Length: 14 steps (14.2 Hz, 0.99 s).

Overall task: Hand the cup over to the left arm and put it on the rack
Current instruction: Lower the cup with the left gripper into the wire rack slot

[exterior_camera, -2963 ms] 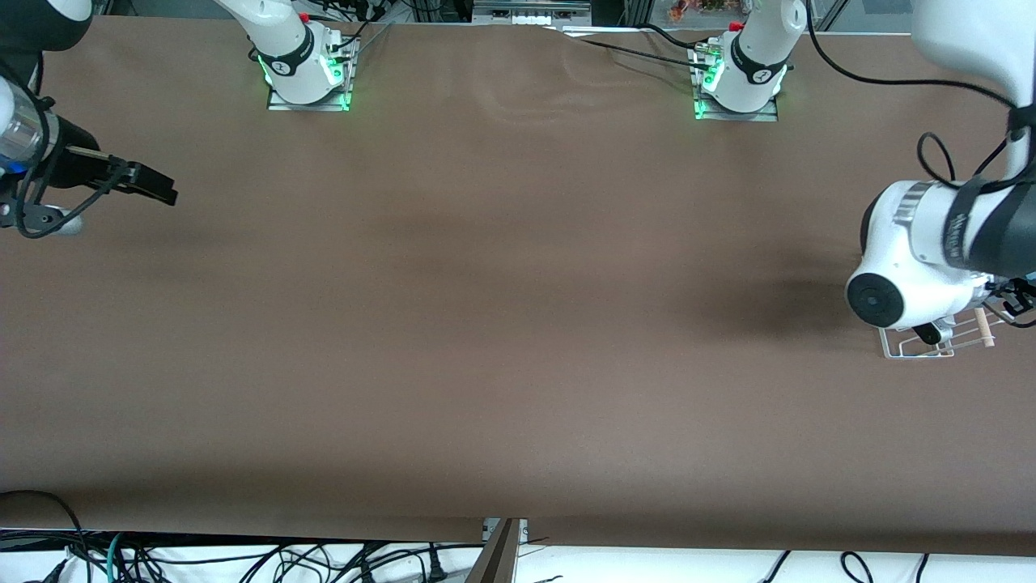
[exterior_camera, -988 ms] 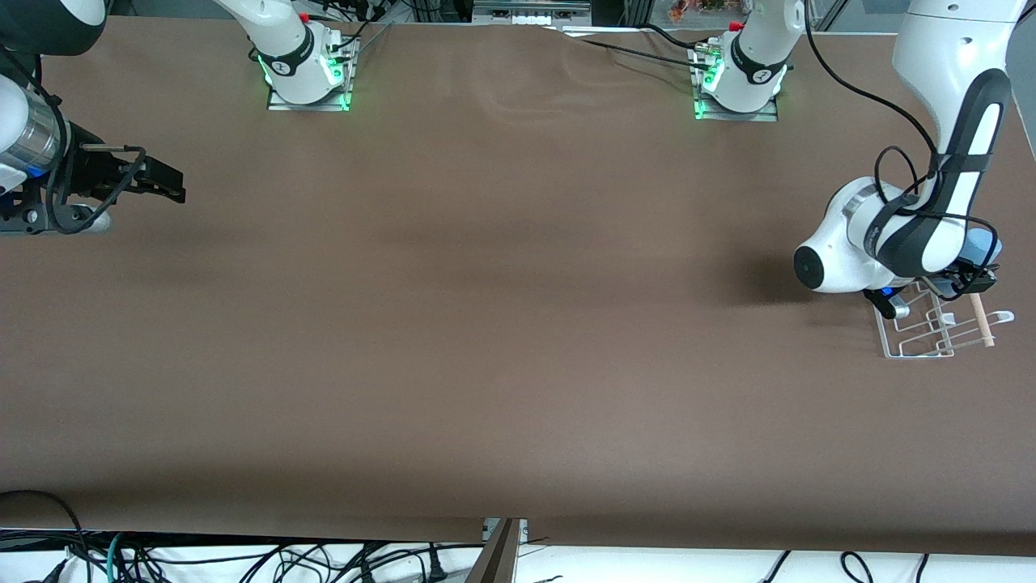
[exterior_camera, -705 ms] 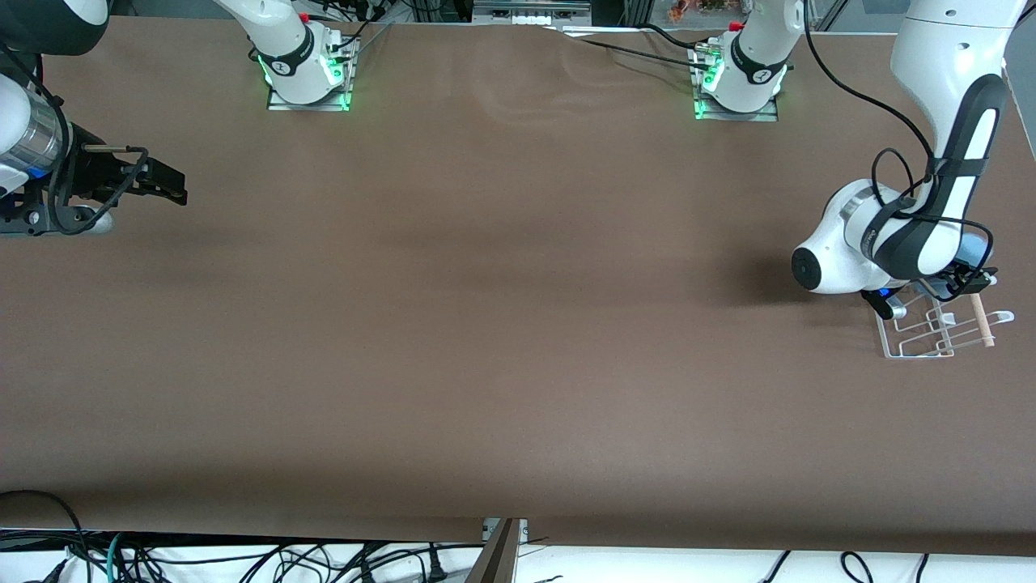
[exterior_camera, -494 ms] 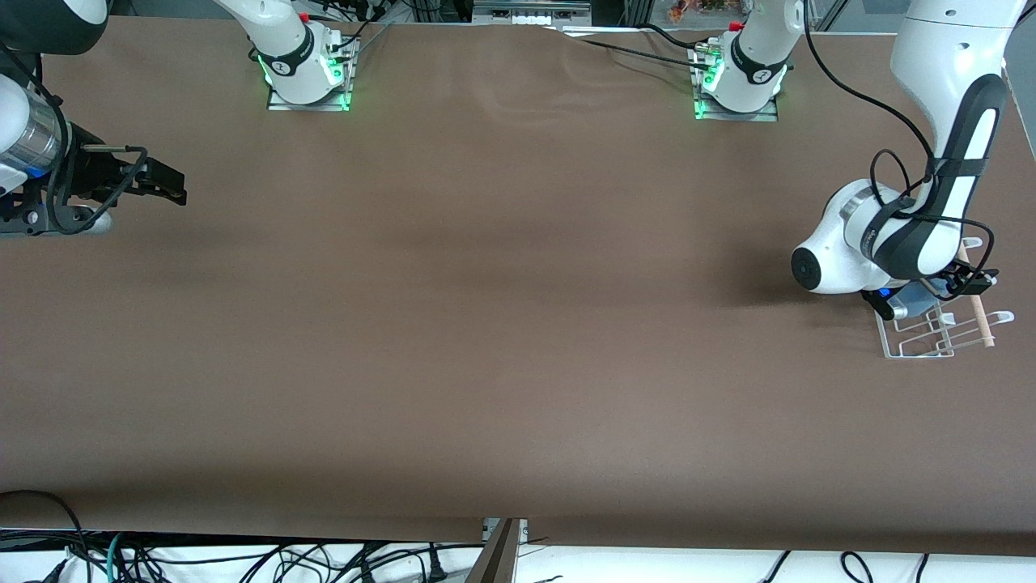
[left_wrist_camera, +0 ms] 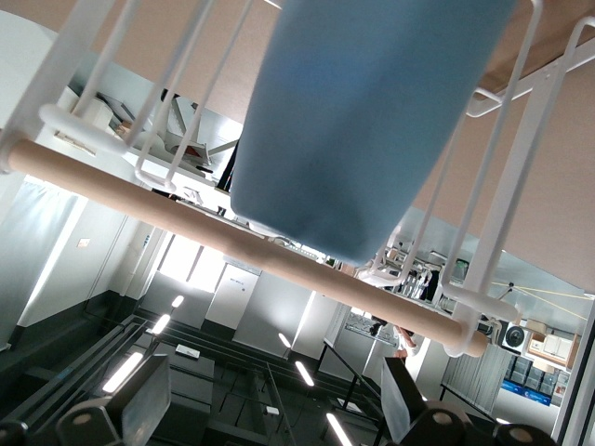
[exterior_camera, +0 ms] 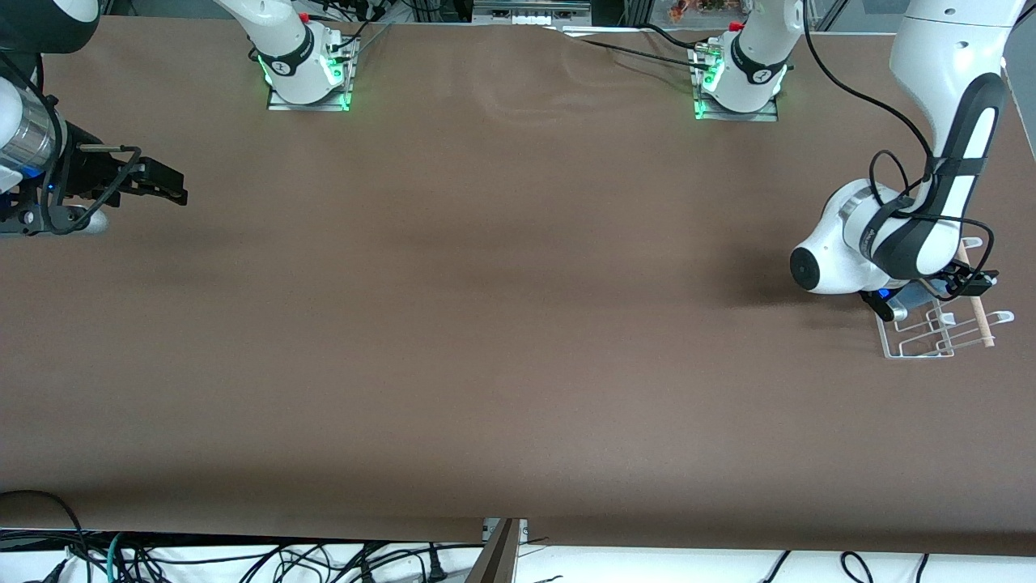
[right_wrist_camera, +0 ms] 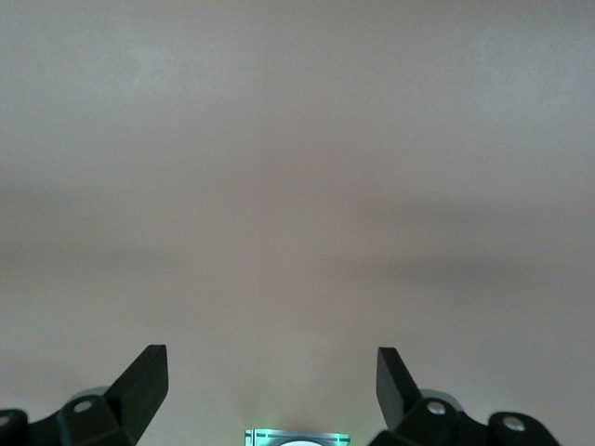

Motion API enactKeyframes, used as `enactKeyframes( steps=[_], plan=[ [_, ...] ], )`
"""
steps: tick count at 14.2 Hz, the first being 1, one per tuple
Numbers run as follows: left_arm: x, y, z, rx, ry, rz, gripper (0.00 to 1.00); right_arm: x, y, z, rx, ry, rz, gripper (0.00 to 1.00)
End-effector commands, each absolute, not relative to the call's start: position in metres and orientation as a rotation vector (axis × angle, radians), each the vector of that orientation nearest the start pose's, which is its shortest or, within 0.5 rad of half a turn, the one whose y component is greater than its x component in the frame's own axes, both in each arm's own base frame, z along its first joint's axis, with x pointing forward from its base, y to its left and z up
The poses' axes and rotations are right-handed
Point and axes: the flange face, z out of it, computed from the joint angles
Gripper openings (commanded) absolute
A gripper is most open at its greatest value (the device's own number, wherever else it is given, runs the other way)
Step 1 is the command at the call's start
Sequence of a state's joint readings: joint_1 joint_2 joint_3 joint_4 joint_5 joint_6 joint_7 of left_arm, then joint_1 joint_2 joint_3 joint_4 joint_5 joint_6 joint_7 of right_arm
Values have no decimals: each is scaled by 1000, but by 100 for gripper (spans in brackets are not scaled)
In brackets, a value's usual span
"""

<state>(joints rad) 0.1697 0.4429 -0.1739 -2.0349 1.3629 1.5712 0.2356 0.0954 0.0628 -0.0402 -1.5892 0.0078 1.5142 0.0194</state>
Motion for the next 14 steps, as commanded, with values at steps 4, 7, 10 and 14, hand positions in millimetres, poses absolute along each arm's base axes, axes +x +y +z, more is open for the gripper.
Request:
enactKeyframes(
  steps=[4, 7, 10, 14],
  plan=[
    [570, 77, 284, -1808, 797, 914, 100, 567, 34, 579, -3119, -55, 209, 99],
    [581, 36, 318, -1910, 724, 931, 100, 567, 33, 579, -3117, -55, 214, 99],
    [591, -11, 361, -2105, 677, 937, 100, 566, 33, 579, -3117, -55, 219, 99],
    [601, -85, 424, -2362, 680, 871, 100, 566, 33, 579, -3117, -55, 221, 99]
  ],
)
